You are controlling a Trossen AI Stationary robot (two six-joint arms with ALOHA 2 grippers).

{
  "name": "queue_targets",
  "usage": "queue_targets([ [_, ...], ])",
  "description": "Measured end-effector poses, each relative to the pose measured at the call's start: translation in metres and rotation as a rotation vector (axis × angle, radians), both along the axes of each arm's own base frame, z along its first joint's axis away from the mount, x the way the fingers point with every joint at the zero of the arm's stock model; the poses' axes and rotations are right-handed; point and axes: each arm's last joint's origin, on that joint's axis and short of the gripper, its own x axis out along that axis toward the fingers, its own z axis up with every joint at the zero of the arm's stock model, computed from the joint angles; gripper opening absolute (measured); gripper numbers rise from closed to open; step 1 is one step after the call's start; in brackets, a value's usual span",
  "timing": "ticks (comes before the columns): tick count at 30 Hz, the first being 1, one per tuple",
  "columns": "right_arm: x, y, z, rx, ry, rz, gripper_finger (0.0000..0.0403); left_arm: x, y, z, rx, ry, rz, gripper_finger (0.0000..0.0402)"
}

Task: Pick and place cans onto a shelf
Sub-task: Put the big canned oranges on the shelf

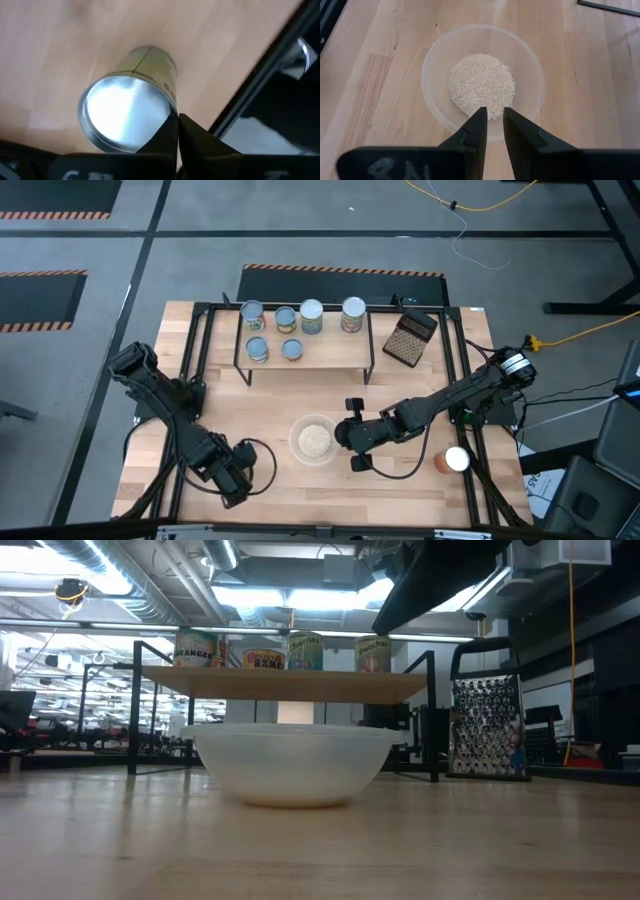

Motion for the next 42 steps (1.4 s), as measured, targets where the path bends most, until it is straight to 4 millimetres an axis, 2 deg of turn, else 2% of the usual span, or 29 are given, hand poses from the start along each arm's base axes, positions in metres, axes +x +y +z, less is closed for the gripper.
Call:
queue_targets([
  [9, 0.0, 0.0, 0.0, 0.0, 0.0, 0.0, 0.0067, 0.018, 0.011, 0.013, -0.007, -0.095, -0.222, 0.0],
  [26, 0.0, 0.0, 0.0, -0.001, 0.001, 0.001, 0.0067, 0.055, 0.065, 0.014, 0.069, -0.202, -0.524, 0.0],
  [42, 0.0, 0.0, 0.0, -0.001, 0.001, 0.001, 0.0067, 0.06, 0.116, 0.012, 0.187, -0.07, -0.689, 0.0],
])
